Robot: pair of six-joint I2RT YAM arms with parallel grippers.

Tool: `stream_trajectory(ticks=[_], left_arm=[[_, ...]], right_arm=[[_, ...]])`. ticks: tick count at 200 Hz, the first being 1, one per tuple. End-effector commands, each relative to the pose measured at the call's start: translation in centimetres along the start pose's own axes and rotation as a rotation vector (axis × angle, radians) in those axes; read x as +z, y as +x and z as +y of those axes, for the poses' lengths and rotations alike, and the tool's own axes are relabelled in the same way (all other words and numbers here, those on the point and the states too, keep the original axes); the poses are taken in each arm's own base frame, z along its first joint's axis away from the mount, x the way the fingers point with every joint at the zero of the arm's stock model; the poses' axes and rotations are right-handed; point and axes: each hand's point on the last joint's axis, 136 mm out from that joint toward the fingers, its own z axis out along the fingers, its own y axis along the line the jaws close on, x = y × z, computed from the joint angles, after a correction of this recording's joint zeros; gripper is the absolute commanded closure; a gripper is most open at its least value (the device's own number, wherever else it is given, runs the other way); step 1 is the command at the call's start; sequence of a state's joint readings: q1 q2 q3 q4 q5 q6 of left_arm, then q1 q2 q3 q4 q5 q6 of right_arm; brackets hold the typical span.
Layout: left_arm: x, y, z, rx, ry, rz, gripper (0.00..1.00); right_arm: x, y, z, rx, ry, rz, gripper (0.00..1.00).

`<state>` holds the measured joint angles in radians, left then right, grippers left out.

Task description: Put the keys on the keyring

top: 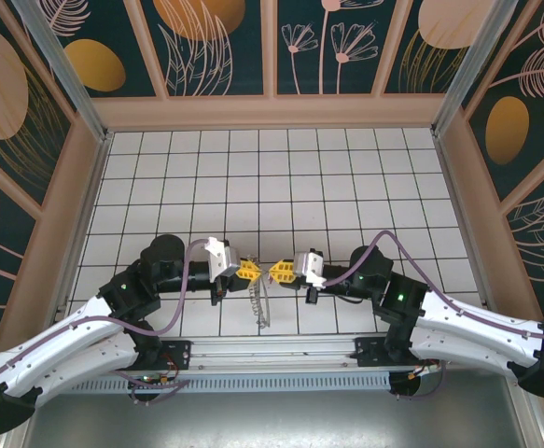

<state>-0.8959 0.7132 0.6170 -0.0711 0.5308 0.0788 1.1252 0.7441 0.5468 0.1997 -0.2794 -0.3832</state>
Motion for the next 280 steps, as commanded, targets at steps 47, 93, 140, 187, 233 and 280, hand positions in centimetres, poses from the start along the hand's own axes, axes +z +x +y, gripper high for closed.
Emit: stream_trajectory(ticks=[47,93,140,187,233,280], left_arm=[[-0.25,-1.54,-0.34,0.05,0.005,-0.05,1.0],[-0.23,-1.57,-0.4,0.051,0.008,-0.05,1.0],[-0.22,-1.5,-0.44,0.051,0.007,-0.047,1.0],[-0.23,-1.49,-0.4,0.054,0.003,-0.045,1.0],[-0.17,-1.41,-0.36,0.052,0.001,-0.041,1.0],[-0.2,-1.5,-0.33,0.055,-0.001,-0.043,1.0]], right_arm=[[-0.36,-1.24,-0.72,0.0,0.034,-0.05,1.0],[-0.16,-1.1,-0.88,0.008,0.04,-0.042,1.0],[-0.25,-1.17,-1.04,0.007,0.049,-0.044,1.0],[-0.33,-0.98,-1.01,0.008,0.05,-0.035,1.0],[-0.25,-0.97,-0.88,0.01,0.042,-0.036,1.0],[-0.11,-0.87,-0.08,0.019,-0.006,-0.033,1.0]])
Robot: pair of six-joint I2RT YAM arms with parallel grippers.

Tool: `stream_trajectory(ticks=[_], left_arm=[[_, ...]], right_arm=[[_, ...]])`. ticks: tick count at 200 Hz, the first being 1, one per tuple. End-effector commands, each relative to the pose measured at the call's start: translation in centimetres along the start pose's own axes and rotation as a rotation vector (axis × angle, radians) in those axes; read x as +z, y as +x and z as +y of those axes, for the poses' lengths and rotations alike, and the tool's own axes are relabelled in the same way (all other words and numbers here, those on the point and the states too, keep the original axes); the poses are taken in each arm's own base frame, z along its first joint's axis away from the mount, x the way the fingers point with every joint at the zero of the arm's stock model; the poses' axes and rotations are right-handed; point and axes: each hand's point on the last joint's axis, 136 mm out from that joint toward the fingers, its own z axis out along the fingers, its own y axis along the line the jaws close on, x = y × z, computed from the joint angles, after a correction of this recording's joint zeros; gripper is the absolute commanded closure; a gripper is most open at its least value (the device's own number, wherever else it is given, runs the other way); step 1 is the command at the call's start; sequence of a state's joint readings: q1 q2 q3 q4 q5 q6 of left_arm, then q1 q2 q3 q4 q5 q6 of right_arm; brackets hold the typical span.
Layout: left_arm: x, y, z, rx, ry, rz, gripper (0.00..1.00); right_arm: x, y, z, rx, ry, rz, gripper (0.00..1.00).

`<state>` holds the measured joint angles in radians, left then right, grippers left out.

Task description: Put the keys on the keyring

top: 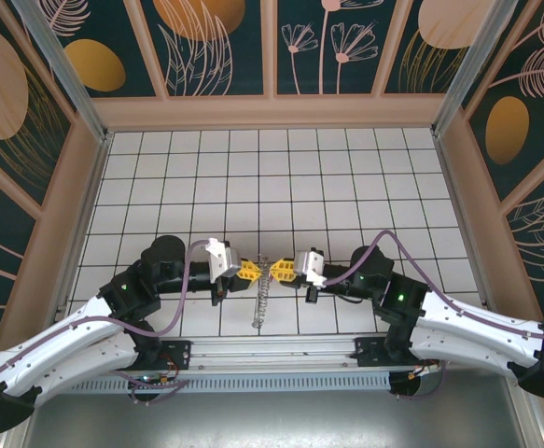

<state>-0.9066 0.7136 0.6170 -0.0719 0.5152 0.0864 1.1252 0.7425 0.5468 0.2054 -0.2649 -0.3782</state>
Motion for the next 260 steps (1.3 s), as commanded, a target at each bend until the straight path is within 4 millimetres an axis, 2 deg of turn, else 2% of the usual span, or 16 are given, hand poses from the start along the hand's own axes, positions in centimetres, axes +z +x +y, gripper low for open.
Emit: stream_trajectory(ticks=[1,126,196,260], left_arm=[[-0.29,-1.55,-0.29,0.045,0.004,-0.046,1.0],[-0.3,-1.52,-0.19,0.047,-0.002,-0.043,1.0],[-0.22,-1.46,-0.28,0.047,0.005,-0.04,1.0],[-0.12,-1.33,-0.37,0.044,0.01,-0.035,1.0]], right_arm=[[-0.07,-0.75,0.22,0.016,-0.023,-0.03,1.0],[0.09,-0.68,0.8,0.028,-0.061,-0.022,1.0],[-0.69,-1.0,0.2,0.044,-0.039,-0.015,1.0],[-0.54,-0.83,0.36,0.053,-0.053,-0.018,1.0]])
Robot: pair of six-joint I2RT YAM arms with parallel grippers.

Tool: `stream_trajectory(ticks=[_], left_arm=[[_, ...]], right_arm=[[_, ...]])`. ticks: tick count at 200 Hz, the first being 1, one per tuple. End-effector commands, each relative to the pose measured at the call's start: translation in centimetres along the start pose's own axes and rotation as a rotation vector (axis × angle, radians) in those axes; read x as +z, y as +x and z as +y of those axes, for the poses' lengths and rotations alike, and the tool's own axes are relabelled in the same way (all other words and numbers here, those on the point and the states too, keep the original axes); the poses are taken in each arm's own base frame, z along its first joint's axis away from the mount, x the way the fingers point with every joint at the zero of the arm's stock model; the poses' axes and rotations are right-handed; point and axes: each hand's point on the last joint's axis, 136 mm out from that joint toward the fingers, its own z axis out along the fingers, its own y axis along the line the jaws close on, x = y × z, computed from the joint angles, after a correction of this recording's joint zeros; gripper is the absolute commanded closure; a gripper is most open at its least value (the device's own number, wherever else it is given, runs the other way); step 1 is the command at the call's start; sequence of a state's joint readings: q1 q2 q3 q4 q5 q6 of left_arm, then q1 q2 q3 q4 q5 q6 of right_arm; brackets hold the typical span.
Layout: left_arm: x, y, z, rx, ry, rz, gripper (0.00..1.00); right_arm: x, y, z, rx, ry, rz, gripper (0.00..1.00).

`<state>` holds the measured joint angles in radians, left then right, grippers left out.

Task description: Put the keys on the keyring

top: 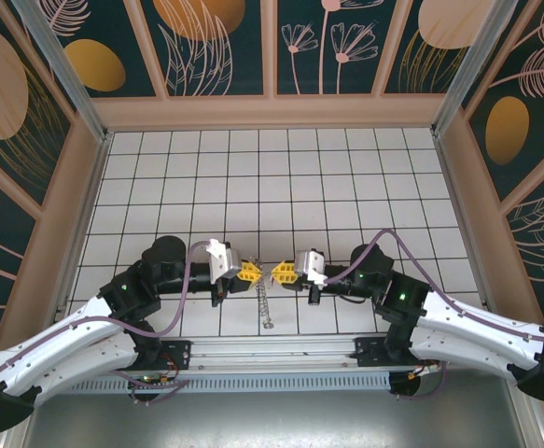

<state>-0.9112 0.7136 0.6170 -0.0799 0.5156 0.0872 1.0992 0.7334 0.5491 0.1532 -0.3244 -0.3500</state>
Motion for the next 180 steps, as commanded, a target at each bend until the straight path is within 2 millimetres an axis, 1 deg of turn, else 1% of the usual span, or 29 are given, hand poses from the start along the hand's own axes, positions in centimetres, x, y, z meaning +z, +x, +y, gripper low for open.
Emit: stream_trajectory(ticks=[1,129,180], left_arm=[[-0.14,-1.48,-0.22,0.046,0.005,-0.041,1.0],[-0.13,-1.51,-0.2,0.048,-0.001,-0.039,1.0],[-0.17,-1.49,-0.09,0.048,-0.007,-0.036,1.0]], right_arm=[[-0.28,-1.59,-0.08,0.009,-0.011,-0.046,1.0],[0.08,-1.67,0.3,0.014,-0.043,-0.053,1.0],[-0.13,-1.77,0.19,0.018,-0.036,-0.052,1.0]])
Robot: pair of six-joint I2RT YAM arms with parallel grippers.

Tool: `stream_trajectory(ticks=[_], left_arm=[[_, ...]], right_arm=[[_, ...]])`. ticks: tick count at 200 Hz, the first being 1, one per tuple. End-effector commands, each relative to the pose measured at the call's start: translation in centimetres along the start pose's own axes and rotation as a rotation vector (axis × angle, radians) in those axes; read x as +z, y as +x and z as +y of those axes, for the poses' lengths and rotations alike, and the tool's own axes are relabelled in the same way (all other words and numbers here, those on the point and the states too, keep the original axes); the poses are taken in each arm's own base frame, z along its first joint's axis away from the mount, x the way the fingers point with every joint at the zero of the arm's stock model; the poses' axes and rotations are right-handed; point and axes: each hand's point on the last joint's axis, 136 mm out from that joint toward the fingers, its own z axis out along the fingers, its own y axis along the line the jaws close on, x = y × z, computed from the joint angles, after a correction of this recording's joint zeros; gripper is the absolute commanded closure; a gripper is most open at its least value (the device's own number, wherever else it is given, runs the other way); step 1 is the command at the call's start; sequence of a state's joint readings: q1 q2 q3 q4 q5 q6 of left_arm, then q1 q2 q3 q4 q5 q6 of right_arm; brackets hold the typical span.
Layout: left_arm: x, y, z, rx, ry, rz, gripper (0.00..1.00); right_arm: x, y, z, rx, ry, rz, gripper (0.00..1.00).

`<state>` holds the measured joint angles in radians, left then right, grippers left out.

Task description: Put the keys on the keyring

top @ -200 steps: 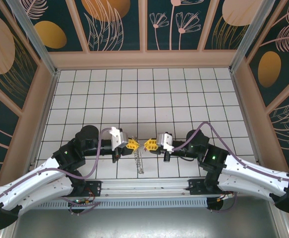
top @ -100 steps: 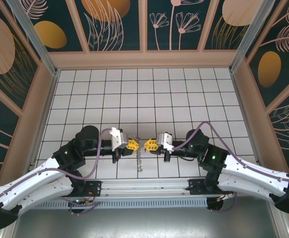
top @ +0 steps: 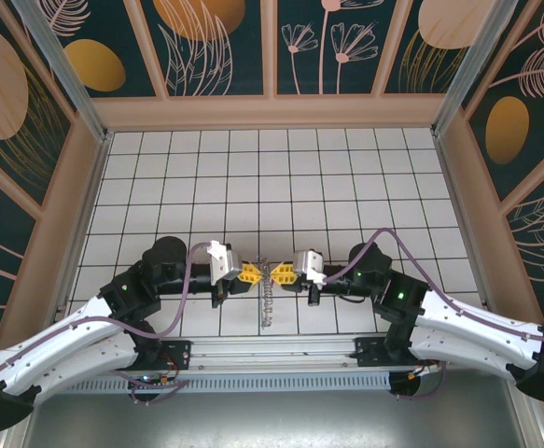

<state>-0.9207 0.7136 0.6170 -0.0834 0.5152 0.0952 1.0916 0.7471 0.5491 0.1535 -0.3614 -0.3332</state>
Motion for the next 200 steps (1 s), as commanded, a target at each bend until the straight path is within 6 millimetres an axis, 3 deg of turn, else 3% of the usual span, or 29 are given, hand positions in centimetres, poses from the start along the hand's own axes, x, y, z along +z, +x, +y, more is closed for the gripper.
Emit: stream_trajectory(ticks=[1,200], left_arm=[[-0.22,-1.55,0.19,0.041,-0.016,-0.039,1.0],[-0.21,-1.57,0.04,0.043,-0.013,-0.038,1.0]], right_arm=[[-0.35,-2.03,-0.16,-0.004,-0.004,-0.056,1.0],[-0.46,-1.91,-0.26,0.02,-0.018,-0.048,1.0]])
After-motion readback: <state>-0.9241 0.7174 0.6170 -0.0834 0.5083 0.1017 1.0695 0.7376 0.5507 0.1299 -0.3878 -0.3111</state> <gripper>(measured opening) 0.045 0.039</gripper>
